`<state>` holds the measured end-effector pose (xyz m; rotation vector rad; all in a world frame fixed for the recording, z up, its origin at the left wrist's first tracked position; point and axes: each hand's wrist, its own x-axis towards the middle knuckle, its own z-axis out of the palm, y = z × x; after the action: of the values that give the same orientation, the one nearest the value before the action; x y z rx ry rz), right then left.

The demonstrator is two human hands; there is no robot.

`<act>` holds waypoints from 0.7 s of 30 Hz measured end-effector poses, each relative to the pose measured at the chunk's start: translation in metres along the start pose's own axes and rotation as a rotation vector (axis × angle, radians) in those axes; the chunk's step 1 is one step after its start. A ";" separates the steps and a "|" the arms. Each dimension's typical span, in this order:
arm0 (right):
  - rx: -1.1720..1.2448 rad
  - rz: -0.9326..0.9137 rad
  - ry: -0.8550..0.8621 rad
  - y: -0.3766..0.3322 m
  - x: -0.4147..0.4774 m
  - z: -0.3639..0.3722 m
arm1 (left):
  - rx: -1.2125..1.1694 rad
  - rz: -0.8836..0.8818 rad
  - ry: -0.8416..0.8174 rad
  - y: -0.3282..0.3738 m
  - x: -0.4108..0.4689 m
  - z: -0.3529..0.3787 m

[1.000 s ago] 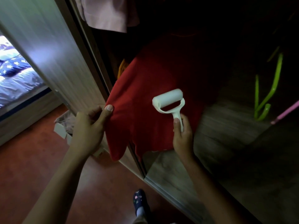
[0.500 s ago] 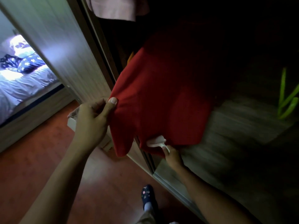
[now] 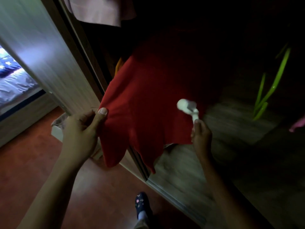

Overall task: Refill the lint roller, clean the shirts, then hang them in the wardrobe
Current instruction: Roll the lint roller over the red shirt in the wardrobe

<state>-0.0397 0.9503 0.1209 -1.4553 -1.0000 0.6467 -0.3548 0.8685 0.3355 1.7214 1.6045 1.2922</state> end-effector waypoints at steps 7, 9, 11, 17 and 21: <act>0.156 0.151 0.102 -0.021 0.049 0.011 | -0.039 -0.040 0.013 -0.003 0.005 0.002; 0.138 0.217 0.040 0.000 0.049 0.030 | -0.025 -0.019 0.006 -0.003 0.004 0.001; 0.062 0.289 -0.043 0.031 0.037 0.050 | -0.003 -0.009 -0.002 -0.003 0.003 0.001; -0.207 0.475 -0.432 0.116 -0.053 0.069 | 0.010 -0.003 0.005 0.001 0.002 -0.002; -0.296 0.502 -0.549 0.146 -0.095 0.051 | -0.019 -0.017 0.020 0.000 0.002 -0.005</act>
<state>-0.0983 0.9034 -0.0441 -1.8632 -1.1865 1.3605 -0.3591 0.8687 0.3386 1.6856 1.6094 1.3166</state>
